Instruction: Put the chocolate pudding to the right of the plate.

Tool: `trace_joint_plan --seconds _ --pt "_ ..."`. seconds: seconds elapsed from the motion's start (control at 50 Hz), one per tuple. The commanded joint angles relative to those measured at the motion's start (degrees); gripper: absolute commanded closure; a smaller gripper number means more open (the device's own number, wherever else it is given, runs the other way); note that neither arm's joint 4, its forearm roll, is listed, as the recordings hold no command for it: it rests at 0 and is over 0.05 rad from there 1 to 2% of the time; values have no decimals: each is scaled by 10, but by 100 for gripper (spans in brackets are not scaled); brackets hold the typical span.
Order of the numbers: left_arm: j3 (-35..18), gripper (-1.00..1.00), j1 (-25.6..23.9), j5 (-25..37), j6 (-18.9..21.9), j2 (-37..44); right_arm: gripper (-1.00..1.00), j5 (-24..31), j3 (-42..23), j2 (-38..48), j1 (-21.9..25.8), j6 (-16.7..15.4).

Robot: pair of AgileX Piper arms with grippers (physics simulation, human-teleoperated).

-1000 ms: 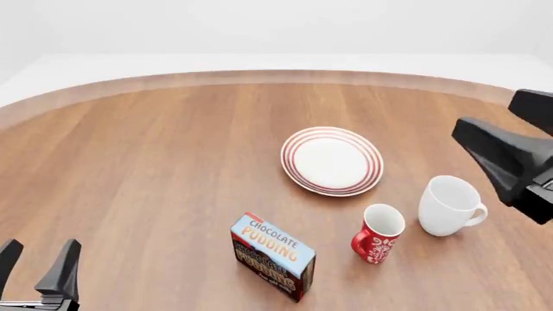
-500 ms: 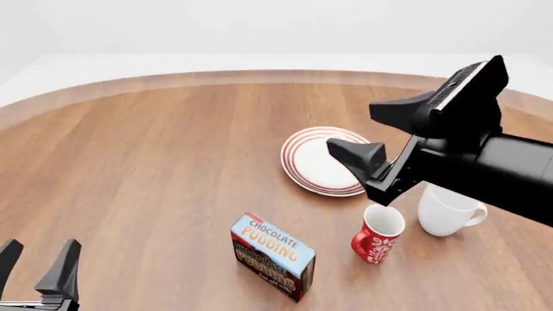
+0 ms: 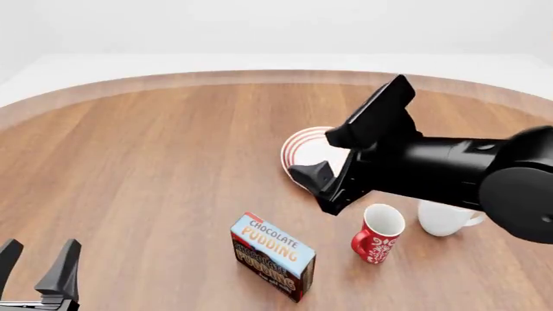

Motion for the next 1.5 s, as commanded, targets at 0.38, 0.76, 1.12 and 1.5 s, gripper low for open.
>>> trace_joint_plan --seconds 0.38,0.76,1.12,1.5 --pt "0 -100 0 0 0 0 -100 -43 17 92 65 20" --pt "0 -100 0 0 0 0 -100 -93 30 140 82 59" --pt "0 -100 0 0 0 0 -100 -116 52 152 71 70" --pt "0 -100 0 0 0 0 -100 -136 77 165 65 77"
